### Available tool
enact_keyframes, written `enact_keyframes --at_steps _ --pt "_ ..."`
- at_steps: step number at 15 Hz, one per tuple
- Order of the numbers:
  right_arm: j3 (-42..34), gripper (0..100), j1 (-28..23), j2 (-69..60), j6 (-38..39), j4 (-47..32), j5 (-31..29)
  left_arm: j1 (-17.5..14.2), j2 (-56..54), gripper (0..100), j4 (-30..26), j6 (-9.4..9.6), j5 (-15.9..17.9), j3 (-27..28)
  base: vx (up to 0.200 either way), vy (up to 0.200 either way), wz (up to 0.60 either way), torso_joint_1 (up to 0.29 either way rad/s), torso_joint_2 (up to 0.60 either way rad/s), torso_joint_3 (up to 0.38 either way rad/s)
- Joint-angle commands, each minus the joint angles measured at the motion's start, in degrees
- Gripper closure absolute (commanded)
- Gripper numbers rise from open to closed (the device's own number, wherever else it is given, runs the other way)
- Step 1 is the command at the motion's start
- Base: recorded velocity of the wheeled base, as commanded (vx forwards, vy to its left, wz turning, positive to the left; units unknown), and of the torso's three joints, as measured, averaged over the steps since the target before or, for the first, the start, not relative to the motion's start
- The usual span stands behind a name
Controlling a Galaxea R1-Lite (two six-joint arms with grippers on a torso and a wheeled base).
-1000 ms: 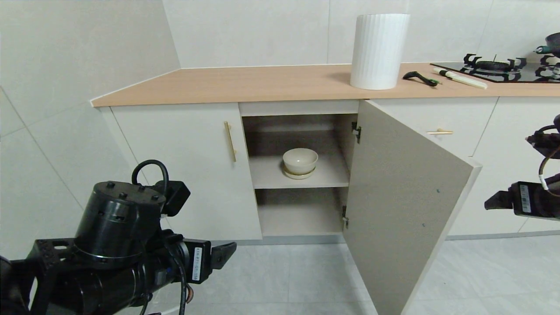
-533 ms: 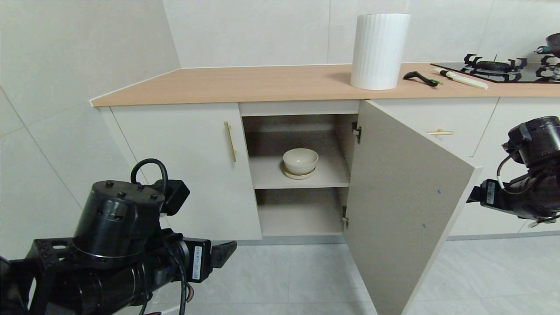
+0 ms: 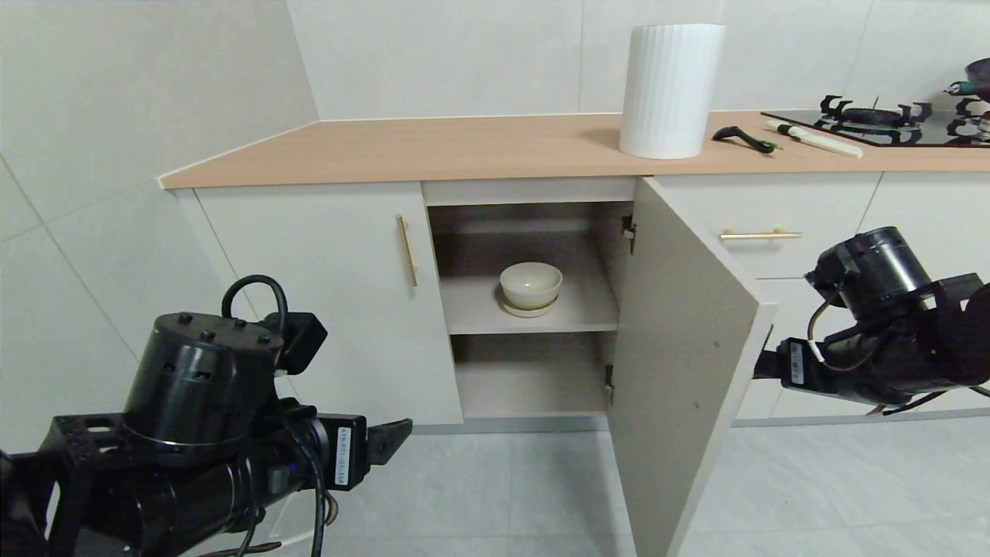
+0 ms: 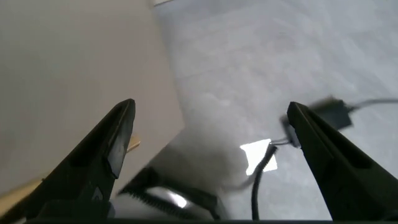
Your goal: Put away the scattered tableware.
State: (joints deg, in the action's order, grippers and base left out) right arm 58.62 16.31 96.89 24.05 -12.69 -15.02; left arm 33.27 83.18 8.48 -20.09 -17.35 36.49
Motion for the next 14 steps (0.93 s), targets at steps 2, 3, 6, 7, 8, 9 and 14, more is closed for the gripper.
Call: enact_keyframes --at_steps 2,3,6,7,8,9,14 --pt "1.14 0 8.47 2.95 -0.15 4.43 0.25 -1.8 0.32 0 0.04 0.05 0.12 0.25 0.0 0.0 0.0 0.0 0.0 0.0" --pt "2.28 0 10.32 5.06 -0.59 7.94 0.25 -2.07 0.32 0 0.04 0.05 0.12 0.25 0.0 0.0 0.0 0.0 0.0 0.0" --pt "7.82 0 15.33 11.48 -0.85 10.05 0.25 -3.12 0.67 0 -0.05 0.05 0.38 0.95 0.0 0.0 0.0 0.0 0.0 0.0" --pt "10.63 0 15.77 14.2 -0.85 10.05 0.25 -3.12 0.58 0 -0.05 0.05 0.3 1.04 0.0 0.0 0.0 0.0 0.0 0.0" --pt "13.97 0 15.77 17.19 -0.76 10.14 0.25 -3.12 0.58 0 -0.05 0.05 0.3 1.04 0.0 0.0 0.0 0.0 0.0 0.0" --pt "17.31 0 15.77 19.92 -0.59 10.14 0.17 -3.12 0.58 0 -0.05 0.05 0.3 1.04 0.0 0.0 0.0 0.0 0.0 0.0" --pt "20.48 0 15.77 23.7 -0.15 10.23 -0.1 -3.12 0.41 0 -0.05 0.05 0.21 1.04 0.0 0.0 0.0 0.0 0.0 0.0"
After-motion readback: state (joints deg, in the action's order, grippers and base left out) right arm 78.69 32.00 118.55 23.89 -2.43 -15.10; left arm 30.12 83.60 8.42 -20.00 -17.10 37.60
